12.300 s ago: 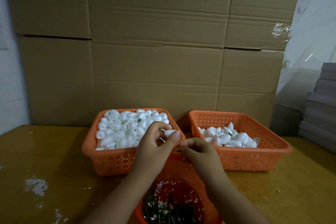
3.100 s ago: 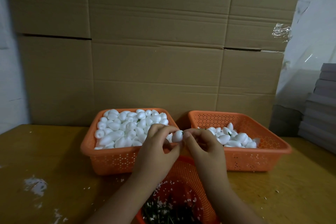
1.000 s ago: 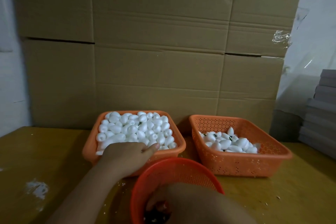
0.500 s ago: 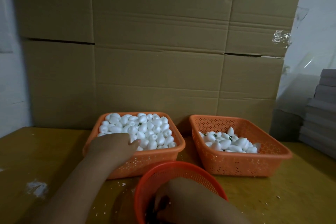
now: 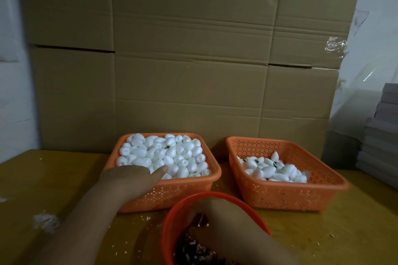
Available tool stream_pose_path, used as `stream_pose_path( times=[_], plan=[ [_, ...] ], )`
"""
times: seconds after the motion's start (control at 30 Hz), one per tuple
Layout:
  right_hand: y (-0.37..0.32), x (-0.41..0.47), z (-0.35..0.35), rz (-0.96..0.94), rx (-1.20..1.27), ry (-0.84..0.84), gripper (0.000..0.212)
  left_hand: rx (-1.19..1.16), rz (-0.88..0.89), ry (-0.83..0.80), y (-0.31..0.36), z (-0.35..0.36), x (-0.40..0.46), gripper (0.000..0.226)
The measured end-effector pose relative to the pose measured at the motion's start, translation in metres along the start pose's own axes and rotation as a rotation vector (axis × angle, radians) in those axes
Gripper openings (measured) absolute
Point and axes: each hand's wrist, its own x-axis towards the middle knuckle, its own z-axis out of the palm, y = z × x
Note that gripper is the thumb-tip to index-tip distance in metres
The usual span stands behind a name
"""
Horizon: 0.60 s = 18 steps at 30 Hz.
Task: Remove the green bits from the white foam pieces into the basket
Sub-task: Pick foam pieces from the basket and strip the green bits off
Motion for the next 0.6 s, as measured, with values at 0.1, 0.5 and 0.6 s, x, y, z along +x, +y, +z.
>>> stream_pose_path(
  times=[0.1,0.5,0.6],
  plan=[
    [-0.0002,-0.0004,-0.0007,-0.007,0.001,-0.001,0.018,-0.023,0.022,0.003,-0.0007,-0.0005,0.0006,0.075],
    [0.0003,-0.0009,0.0022,-0.006,-0.006,0.003,0.019,-0.131,0.041,0.101,-0.0009,0.0020,0.0021,0.050],
    [0.0005,-0.0007,0.0029,-0.015,-0.012,0.015,0.017,-0.339,0.090,0.262,0.0064,-0.0032,-0.0062,0.027]
  ],
)
